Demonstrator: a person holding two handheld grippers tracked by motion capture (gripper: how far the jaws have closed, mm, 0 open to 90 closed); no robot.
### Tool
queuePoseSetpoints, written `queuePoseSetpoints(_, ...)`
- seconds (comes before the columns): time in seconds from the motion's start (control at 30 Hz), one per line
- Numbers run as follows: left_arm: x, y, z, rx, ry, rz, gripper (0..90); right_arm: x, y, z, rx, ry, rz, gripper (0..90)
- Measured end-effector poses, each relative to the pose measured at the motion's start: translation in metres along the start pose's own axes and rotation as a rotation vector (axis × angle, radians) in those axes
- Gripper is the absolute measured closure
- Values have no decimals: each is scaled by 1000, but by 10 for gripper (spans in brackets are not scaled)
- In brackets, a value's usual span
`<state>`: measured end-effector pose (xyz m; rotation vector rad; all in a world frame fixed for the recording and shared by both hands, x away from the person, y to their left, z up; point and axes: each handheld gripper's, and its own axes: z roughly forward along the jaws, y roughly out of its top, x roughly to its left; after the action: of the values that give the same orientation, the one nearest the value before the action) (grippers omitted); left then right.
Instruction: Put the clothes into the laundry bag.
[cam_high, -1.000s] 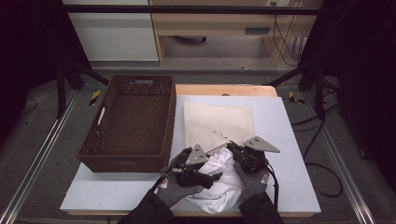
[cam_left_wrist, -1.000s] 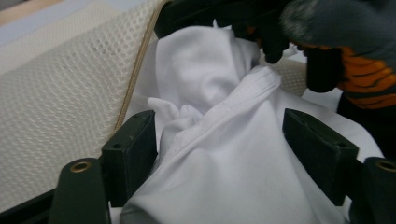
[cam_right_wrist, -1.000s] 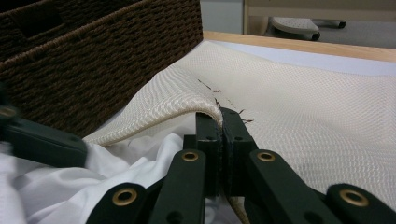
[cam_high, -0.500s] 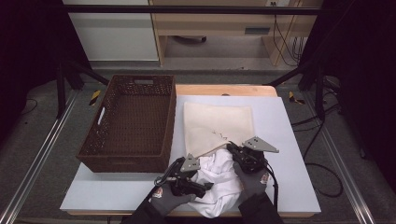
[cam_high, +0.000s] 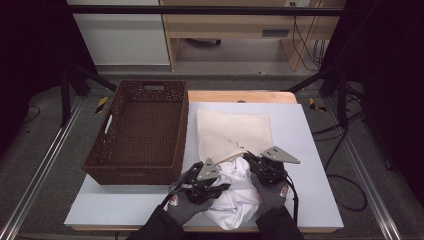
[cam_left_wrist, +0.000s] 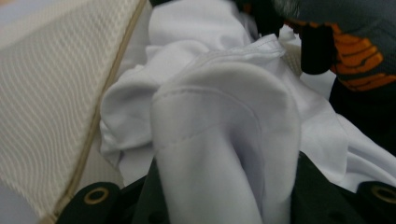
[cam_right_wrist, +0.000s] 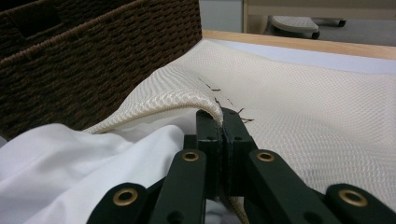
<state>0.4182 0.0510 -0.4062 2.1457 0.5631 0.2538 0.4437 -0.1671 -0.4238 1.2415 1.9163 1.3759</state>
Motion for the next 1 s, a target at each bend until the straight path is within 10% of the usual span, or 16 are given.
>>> queuePoseSetpoints(0.43,25,-5,42,40,29,-22,673,2,2,-4,-22,21,-2,882)
queuePoseSetpoints(0.8,19,-6,5,-56,46,-32,296,2,2,-3,-16,10,-1,880)
queuePoseSetpoints(1.0,11,-1,-20,-138,60,-22,387,2,2,-3,-16,9,-2,880)
